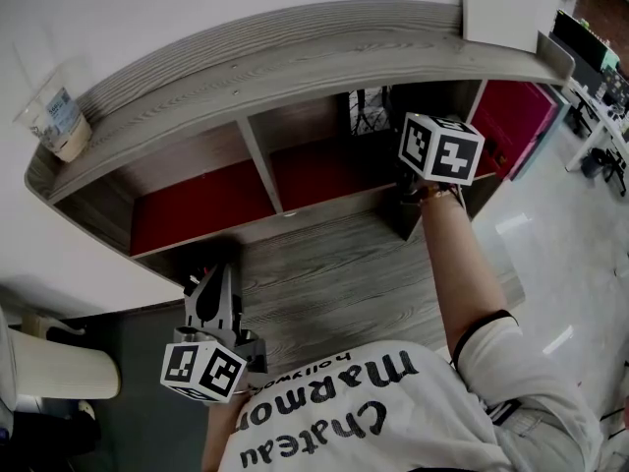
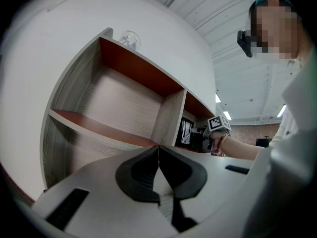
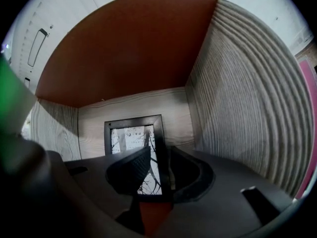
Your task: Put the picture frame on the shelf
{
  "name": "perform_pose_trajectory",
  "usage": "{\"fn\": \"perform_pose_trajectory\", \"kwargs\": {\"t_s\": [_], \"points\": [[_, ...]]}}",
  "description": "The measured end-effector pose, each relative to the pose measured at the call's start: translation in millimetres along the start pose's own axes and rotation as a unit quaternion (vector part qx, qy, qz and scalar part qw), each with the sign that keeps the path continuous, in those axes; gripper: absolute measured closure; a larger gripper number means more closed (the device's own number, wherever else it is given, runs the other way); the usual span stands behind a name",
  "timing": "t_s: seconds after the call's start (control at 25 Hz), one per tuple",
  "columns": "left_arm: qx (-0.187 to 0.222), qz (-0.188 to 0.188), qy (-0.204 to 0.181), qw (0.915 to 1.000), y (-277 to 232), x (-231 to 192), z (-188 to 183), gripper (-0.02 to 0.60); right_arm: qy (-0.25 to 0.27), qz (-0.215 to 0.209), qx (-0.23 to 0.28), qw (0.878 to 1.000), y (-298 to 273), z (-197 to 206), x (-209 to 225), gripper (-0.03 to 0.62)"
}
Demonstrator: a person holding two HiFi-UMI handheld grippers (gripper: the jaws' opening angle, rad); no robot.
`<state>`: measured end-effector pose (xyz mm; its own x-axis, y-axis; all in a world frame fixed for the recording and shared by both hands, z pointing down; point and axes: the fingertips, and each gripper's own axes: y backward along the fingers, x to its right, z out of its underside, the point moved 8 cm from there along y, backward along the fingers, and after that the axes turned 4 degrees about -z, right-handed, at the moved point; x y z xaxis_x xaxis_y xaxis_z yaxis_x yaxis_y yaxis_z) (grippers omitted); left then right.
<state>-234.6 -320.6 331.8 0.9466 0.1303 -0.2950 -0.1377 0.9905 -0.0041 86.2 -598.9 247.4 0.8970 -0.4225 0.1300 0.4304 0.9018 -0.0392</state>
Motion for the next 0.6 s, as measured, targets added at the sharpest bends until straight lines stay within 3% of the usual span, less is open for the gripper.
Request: {"fn": "perform_pose_trajectory", "kwargs": {"t_s": [0.6], "points": [[0.002, 0.010, -0.002, 1.0000, 7, 1, -4, 0.565, -0.002, -0.010, -0.006, 1.000, 17, 5, -9, 0.461]]}}
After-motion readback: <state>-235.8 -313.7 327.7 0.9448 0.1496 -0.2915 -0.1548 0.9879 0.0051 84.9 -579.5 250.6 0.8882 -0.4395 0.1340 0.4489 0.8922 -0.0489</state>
